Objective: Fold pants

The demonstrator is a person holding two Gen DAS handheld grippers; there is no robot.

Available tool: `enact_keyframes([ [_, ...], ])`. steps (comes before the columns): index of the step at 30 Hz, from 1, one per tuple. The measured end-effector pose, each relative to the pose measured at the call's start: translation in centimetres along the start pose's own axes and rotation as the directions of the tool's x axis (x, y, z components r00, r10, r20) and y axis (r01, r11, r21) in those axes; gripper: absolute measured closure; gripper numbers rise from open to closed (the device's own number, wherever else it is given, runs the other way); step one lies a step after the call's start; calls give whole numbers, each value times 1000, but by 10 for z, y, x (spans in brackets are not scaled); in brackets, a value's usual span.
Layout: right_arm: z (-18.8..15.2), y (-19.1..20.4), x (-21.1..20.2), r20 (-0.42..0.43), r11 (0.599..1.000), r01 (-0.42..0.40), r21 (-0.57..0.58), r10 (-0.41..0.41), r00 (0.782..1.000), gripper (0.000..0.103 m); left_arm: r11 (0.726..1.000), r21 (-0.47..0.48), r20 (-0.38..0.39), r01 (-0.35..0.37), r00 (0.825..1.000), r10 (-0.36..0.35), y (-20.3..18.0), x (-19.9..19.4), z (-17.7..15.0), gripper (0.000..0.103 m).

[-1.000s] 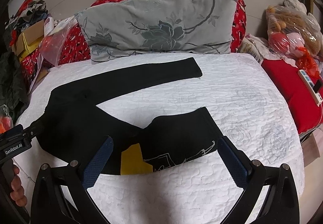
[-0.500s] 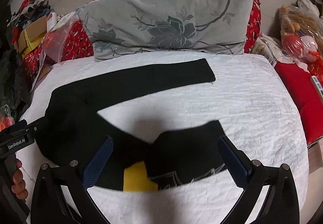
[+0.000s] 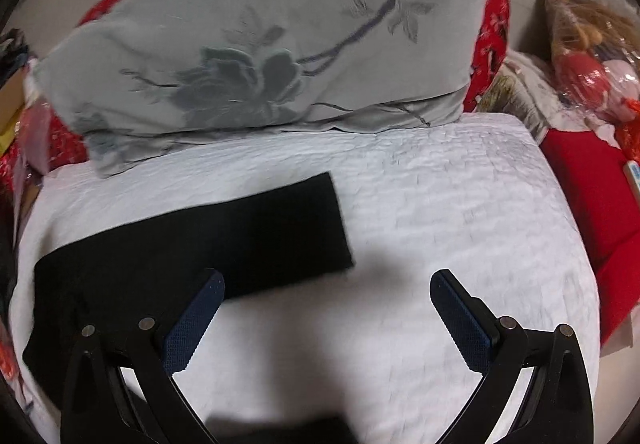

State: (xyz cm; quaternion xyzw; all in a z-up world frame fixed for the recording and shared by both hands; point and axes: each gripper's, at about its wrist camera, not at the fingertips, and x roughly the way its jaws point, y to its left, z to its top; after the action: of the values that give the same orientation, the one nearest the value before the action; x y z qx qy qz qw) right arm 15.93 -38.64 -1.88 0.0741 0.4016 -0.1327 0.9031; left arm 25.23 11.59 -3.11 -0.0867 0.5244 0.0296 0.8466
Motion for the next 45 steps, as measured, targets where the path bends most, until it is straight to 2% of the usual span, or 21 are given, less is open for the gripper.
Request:
enact_keyframes([
  [6, 27, -9, 57, -71, 1000, -6, 30, 8, 997, 0, 987, -149, -97, 61, 992, -75, 37, 43, 10, 0],
  [13, 42, -2, 99, -126, 999, -1, -40, -4, 992, 1, 988, -135, -155, 68, 984, -89, 29, 81, 10, 0],
  [17, 44, 4, 115, -147, 996, -27, -79, 16, 989, 10, 986, -142, -181, 83, 977, -109, 20, 99, 14, 0],
  [18, 45, 7, 116, -137, 996, -31, -85, 19, 990, 12, 984, -151, -184, 94, 975, -121, 18, 102, 16, 3],
  [19, 46, 8, 116, -129, 995, -48, -88, 36, 991, 21, 982, -159, -185, 103, 974, -132, 18, 103, 17, 10],
  [20, 47, 9, 116, -129, 994, -67, -88, 55, 990, 32, 979, -171, -186, 110, 972, -142, 16, 105, 20, 11],
  [21, 49, 10, 116, -132, 993, -81, -89, 68, 989, 38, 979, -174, -184, 109, 973, -141, 15, 105, 21, 13],
  [23, 51, 12, 115, -139, 990, -100, -98, 86, 987, 71, 980, -172, -175, 104, 975, -134, 12, 103, 26, 34],
  [25, 53, 12, 112, -146, 989, -106, -100, 90, 985, 87, 979, -175, -196, 101, 971, -135, 12, 104, 27, 71],
  [26, 53, 10, 110, -146, 989, -119, -92, 105, 984, 90, 977, -183, -208, 108, 967, -146, 13, 103, 28, 72],
  [28, 52, 7, 104, -138, 988, -134, -74, 123, 983, 95, 980, -172, -186, 96, 974, -128, 12, 94, 28, 73],
  [37, 32, -10, 41, -18, 980, -195, -22, 195, 981, 96, 996, -78, -44, 51, 998, -54, -4, 24, 24, 74],
  [40, 23, -15, 13, 31, 978, -209, -19, 209, 977, 96, 997, -68, 3, 35, 999, -35, -3, -1, 19, 74],
  [45, -2, -17, -31, 87, 972, -231, -42, 234, 968, 96, 996, -70, 45, 50, 998, -47, 3, -34, -4, 74],
])
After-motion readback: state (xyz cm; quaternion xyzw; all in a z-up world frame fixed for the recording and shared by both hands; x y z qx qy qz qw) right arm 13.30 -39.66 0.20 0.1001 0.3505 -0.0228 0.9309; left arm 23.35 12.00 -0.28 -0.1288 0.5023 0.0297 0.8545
